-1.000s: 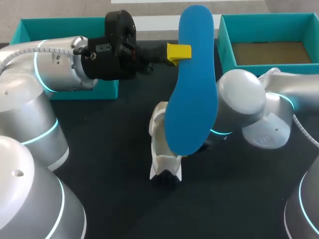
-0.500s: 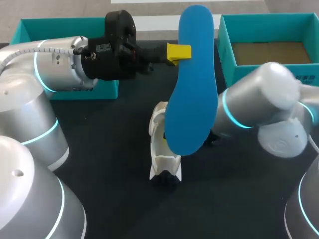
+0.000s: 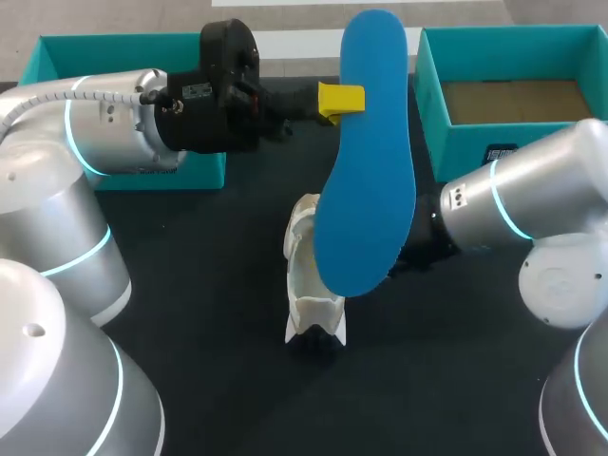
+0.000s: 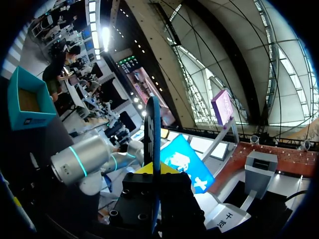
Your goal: Take the shoe out of the shoebox, open the shoe tongue, remove and reinsert the insole, then place the shoe into the shoebox
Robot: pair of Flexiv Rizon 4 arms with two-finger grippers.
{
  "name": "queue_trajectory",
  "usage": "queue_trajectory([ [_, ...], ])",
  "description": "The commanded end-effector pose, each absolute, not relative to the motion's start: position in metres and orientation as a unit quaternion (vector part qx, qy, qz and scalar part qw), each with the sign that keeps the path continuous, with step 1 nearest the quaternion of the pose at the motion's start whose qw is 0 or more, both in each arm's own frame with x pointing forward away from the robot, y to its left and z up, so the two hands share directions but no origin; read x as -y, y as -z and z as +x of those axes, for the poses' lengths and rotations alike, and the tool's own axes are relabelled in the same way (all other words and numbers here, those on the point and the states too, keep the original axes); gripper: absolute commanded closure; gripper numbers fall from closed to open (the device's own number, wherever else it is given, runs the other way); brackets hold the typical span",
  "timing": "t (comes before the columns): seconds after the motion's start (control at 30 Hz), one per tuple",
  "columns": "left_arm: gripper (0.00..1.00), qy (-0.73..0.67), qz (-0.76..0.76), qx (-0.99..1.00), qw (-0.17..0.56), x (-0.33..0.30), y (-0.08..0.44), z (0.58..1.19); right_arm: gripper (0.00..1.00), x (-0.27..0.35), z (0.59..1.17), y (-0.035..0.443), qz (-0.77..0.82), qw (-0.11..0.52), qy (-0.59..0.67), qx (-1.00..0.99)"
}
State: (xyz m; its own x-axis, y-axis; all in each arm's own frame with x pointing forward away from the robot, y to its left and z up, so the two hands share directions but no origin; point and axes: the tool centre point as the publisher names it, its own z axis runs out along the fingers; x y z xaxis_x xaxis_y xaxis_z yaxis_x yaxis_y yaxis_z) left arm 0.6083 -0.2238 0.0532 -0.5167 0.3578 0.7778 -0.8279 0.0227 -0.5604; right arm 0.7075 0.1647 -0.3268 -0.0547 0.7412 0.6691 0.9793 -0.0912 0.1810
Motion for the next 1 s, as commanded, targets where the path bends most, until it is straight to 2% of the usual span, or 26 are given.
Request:
queue_trajectory([
  [0.03,1.00,-0.668,0.210,0.559,0.444,0.224,-0.052,0.608,0.00,-0.166,0.706,0.329,-0.661,0.185,0.331,0.647],
  [0.2,1.00,-0.668,0.210,0.559,0.444,0.224,-0.052,0.608,0.00,-0.166,0.706,0.329,-0.661,0.185,0.331,0.647],
  [0.33,1.00,-0.668,0.210,0.559,0.444,0.224,-0.052,0.608,0.00,-0.161,0.707,0.308,-0.631,0.195,0.367,0.654],
  [0.5,1.00,-0.668,0.210,0.559,0.444,0.224,-0.052,0.608,0.00,-0.153,0.710,0.282,-0.618,0.254,0.427,0.609],
  [1.0,1.00,-0.668,0.210,0.559,0.444,0.224,-0.052,0.608,0.00,-0.124,0.720,0.206,-0.555,0.328,0.490,0.587],
])
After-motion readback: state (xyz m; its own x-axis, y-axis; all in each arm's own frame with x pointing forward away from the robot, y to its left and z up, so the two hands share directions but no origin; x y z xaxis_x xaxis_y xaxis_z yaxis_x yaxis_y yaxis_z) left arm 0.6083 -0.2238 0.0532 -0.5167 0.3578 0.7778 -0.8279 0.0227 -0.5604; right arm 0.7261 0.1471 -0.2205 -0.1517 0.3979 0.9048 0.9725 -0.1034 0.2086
